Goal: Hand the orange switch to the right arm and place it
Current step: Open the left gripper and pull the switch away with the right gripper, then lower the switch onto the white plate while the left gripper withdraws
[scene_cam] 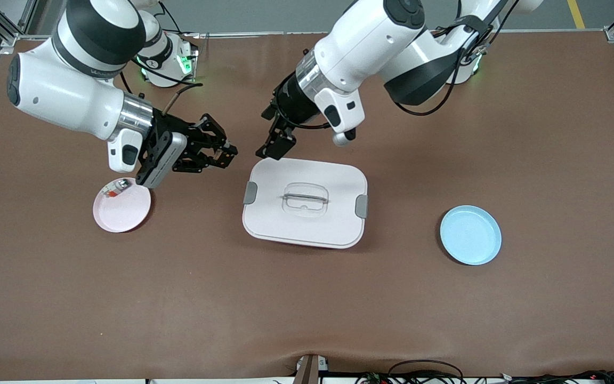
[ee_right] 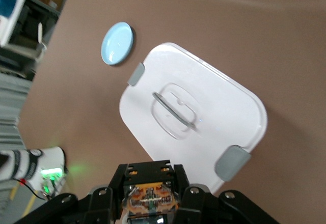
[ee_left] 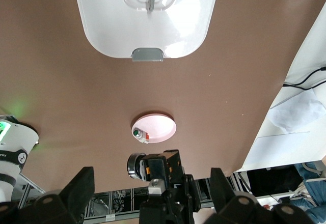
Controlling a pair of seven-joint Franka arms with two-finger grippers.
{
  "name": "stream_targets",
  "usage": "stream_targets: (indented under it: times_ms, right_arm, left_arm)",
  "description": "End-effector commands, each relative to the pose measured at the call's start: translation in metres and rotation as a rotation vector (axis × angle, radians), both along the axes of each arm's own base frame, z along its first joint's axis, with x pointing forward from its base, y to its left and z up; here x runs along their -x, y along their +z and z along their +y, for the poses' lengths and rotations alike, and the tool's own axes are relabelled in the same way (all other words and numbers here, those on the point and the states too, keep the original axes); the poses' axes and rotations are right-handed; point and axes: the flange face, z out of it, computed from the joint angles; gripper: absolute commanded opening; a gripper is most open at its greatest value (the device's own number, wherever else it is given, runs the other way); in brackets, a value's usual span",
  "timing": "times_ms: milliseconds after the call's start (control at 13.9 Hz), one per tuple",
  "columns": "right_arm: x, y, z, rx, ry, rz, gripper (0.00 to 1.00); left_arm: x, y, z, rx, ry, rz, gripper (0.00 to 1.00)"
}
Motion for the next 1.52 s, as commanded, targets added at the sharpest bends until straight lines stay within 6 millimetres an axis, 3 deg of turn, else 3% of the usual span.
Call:
stream_targets:
  times_ms: [0,361,722,1082,1299,1443]
  right_arm:
    - [-0.006,-0.007,-0.033,0.061,0.125,-0.026,0.00]
    - [-0.017,-0.025,-0.106,0.233,0.380,-0.127,0.00]
    - [-0.023,-0.041,-0.173,0.355,0.623,-0.200,0.00]
    - [-0.018,-0.066,-0.209,0.452,0.835,-0.208,0.00]
    - [-0.008,-0.102,-0.233,0.455,0.881,-0.246,0.00]
    - [0.003,-0.126,-0.237,0.502,0.930,-0.284,0.00]
  left_arm:
    - [0.011,0.007,0.021,-0.043,-0.021,-0.018,1.00]
    - [0.032,0.001,0.055,-0.106,-0.103,-0.046,1.00]
    - [0.045,-0.003,0.113,-0.177,-0.216,-0.051,1.00]
    - [0.033,0.004,0.205,-0.279,-0.364,-0.004,1.00]
    - [0.018,0.006,0.267,-0.310,-0.449,-0.005,1.00]
    - [0.012,0.005,0.307,-0.308,-0.537,-0.011,1.00]
